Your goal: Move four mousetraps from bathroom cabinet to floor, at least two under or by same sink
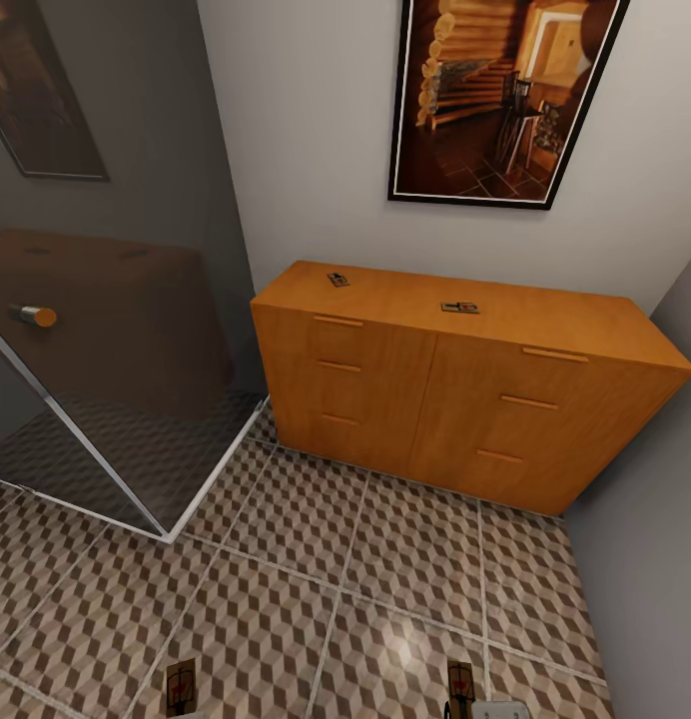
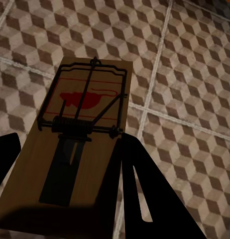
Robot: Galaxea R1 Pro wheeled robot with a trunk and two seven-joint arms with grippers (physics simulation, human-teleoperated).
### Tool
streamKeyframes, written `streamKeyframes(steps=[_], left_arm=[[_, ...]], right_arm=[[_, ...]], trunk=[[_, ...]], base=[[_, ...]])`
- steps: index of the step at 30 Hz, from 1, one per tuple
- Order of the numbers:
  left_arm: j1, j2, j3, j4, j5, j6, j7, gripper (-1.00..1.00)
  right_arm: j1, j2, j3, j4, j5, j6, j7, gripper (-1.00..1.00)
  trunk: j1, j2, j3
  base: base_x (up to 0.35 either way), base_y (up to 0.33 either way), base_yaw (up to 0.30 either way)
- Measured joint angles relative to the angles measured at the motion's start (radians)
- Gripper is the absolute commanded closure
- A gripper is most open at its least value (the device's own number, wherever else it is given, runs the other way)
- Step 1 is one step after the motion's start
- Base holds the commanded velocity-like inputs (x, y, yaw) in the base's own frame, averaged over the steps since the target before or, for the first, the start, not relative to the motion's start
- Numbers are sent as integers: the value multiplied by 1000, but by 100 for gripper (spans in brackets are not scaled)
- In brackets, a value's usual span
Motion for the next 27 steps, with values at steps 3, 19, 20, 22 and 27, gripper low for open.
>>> streamKeyframes(steps=[3,19,20,22,27], left_arm=[[0,0,0,0,0,0,0,100],[0,0,0,0,0,0,0,100],[0,0,0,0,0,0,0,100],[0,0,0,0,-1,0,0,100],[0,0,0,0,0,0,0,100]], right_arm=[[0,0,0,0,0,0,0,100],[0,0,0,0,0,0,0,100],[0,0,0,0,0,0,0,100],[0,0,0,0,0,0,0,100],[0,0,0,0,0,0,0,100]], trunk=[[0,0,0],[0,0,0],[0,0,0],[0,0,0],[0,0,0]], base=[[0,0,0],[0,0,0],[0,0,0],[0,0,0],[0,0,0]])
